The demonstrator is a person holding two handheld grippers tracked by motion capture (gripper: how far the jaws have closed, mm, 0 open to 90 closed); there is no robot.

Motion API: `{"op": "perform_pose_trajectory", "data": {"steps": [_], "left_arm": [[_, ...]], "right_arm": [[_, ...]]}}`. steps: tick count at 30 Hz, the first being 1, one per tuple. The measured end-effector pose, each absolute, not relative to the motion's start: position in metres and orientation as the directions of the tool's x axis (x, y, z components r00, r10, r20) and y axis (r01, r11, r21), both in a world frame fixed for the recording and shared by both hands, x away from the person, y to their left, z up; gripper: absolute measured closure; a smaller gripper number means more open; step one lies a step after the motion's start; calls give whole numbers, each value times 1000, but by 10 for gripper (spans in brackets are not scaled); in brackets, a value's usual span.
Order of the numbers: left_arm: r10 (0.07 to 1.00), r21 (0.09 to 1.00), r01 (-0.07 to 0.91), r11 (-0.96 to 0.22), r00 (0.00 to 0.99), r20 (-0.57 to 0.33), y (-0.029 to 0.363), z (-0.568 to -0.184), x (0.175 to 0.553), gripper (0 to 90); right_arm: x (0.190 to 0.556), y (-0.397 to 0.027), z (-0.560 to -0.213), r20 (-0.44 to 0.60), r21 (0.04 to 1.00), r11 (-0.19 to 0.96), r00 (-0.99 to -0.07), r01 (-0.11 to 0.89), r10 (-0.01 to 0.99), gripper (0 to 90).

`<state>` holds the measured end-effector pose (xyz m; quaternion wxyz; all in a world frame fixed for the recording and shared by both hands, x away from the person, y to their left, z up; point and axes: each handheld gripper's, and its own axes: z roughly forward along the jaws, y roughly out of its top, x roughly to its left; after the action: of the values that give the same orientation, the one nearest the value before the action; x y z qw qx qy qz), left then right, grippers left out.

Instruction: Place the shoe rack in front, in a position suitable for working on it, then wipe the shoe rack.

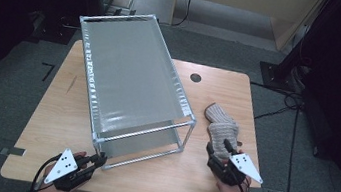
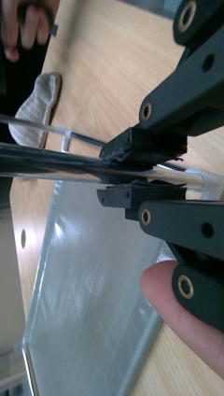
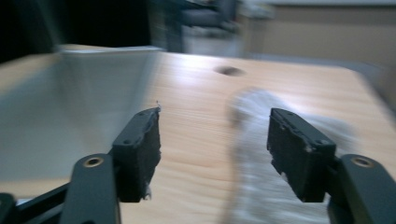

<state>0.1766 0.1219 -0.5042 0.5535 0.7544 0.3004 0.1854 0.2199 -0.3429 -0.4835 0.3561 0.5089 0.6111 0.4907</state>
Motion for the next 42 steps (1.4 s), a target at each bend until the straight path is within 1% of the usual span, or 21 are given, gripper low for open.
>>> {"op": "perform_pose_trajectory", "data": {"steps": [2, 4, 9, 11, 13, 14, 15, 18, 19, 22, 23, 24, 26, 28, 31, 33, 35, 42], "left_arm": [[648, 946, 246, -209, 759, -54, 118, -504, 175, 799], [638, 947, 242, -213, 768, -53, 115, -504, 174, 799], [617, 947, 234, -222, 785, -50, 110, -505, 170, 794], [611, 949, 232, -214, 790, -55, 110, -505, 170, 772], [613, 952, 230, -203, 788, -59, 112, -505, 170, 747], [611, 952, 239, -192, 788, -75, 113, -505, 171, 727], [610, 953, 247, -174, 787, -92, 115, -506, 172, 711], [606, 953, 254, -167, 789, -104, 118, -507, 173, 691], [603, 952, 261, -159, 789, -115, 118, -507, 174, 689], [604, 954, 256, -159, 789, -111, 117, -507, 173, 687], [603, 954, 256, -157, 790, -113, 117, -507, 173, 687], [603, 954, 257, -157, 790, -113, 117, -507, 172, 687], [610, 953, 245, -177, 787, -89, 116, -508, 171, 683], [619, 952, 247, -181, 781, -85, 116, -509, 172, 687], [611, 951, 259, -171, 785, -103, 116, -510, 173, 709], [602, 950, 267, -163, 789, -119, 114, -511, 175, 739], [600, 951, 259, -171, 792, -107, 113, -511, 176, 755], [639, 948, 255, -188, 765, -79, 107, -510, 177, 765]], "right_arm": [[233, -348, -485, 47, 950, -4, -133, 312, 990, 312], [250, -352, -487, 34, 932, -7, -68, 363, 997, 294], [285, -353, -499, 2, 880, -14, 26, 474, 1000, 228], [296, -355, -508, 7, 844, -34, 53, 535, 999, 206], [303, -356, -518, -16, 807, -25, 64, 590, 998, 190], [305, -357, -521, -39, 793, -10, 68, 609, 997, 190], [305, -357, -522, -25, 789, -22, 68, 615, 997, 198], [306, -361, -521, -25, 759, -42, 93, 649, 995, 249], [305, -362, -521, -16, 757, -50, 96, 651, 995, 283], [302, -364, -521, -46, 766, -37, 113, 642, 993, 476], [300, -364, -521, -44, 769, -41, 117, 638, 992, 556], [298, -366, -520, -38, 775, -37, 105, 631, 994, 604], [295, -370, -519, 8, 781, -62, 90, 622, 996, 653], [291, -376, -518, 76, 790, -110, 81, 603, 994, 681], [284, -376, -512, 117, 816, -134, 65, 562, 991, 686], [278, -373, -503, 152, 838, -156, 51, 523, 987, 686], [272, -368, -489, 178, 865, -165, 18, 473, 984, 686], [250, -343, -437, 187, 932, -145, -98, 333, 978, 684]]}}
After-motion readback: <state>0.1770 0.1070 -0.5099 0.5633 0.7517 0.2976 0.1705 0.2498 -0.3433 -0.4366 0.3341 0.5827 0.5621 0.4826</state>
